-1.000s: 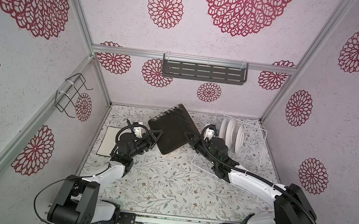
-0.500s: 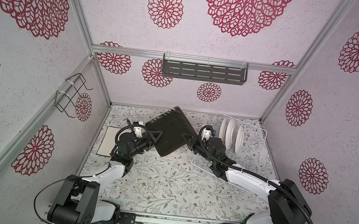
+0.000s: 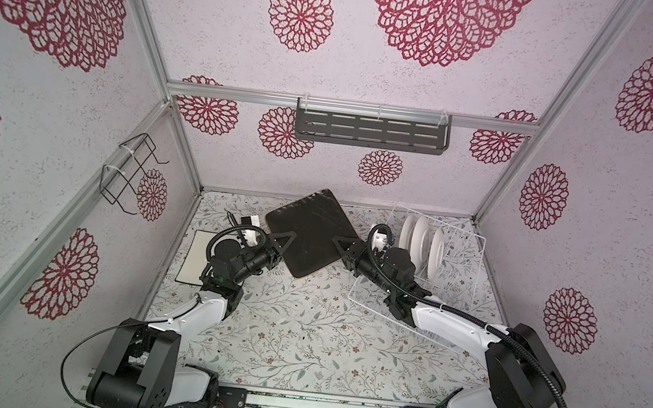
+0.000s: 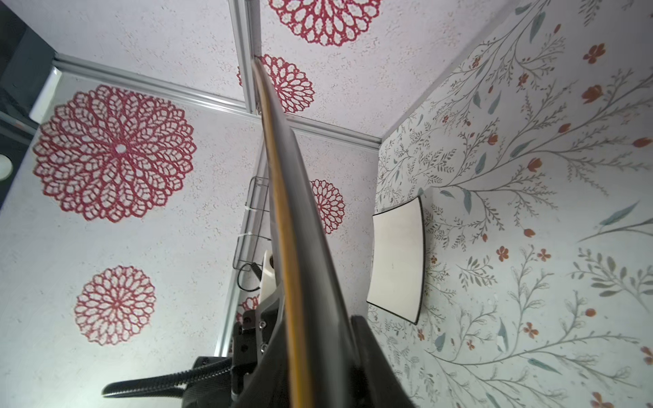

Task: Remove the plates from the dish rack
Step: 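Close the left gripper on the dark square plate held by the right gripper, then open the right gripper and withdraw it while the left gripper carries the plate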

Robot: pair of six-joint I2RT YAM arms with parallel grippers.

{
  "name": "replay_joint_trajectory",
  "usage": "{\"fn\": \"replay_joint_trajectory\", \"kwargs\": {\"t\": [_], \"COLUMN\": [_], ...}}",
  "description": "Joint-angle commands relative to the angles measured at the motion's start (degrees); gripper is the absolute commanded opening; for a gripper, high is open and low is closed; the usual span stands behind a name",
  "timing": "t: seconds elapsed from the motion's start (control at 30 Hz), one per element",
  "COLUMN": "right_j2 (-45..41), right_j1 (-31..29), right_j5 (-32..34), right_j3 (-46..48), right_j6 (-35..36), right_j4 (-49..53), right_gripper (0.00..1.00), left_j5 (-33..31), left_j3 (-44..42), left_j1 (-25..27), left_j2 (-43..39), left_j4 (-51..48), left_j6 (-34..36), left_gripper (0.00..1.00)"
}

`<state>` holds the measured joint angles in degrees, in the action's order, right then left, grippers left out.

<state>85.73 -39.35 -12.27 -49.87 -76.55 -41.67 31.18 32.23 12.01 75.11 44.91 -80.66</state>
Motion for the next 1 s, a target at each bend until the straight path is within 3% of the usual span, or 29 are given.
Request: {"fn": "replay_joint_trajectory", "kwargs": {"t": [0.0,0.13,0.27,0.77,0.97], "right_j2": [-3.7,-4.5,-5.2,-8.3,-9.7], "right_j1": [0.9,2.2,3.1,5.9,6.0], "right_j5": [0.1,1.1,1.8,3.0,7.5], "right_j3": [-3.6,-2.2,-0.9,1.8,-0.7], "right_j6": [2.2,2.3,2.6,4.3,10.2], "right_j4": [-12.9,-11.4,-9.8,-5.4,7.9], "right_gripper": [0.51,0.73,0.83,0.89,0.95], "left_j5": [0.5,-1.0,-0.7,-0.3,-1.7], "left_j3": [1.0,1.6,3.5,1.6,-0.4], "left_j1": [0.1,-0.5,-1.4,-11.4,-15.3], "left_j2": [-1.0,-2.8,-3.8,-9.8,-12.5], "left_j4": [-2.3,-5.1,-8.3,-9.9,-13.1], "left_j6": [5.0,6.0,7.3,4.6,5.1], "left_gripper": [0.0,0.0,0.0,0.0,0.0]}}
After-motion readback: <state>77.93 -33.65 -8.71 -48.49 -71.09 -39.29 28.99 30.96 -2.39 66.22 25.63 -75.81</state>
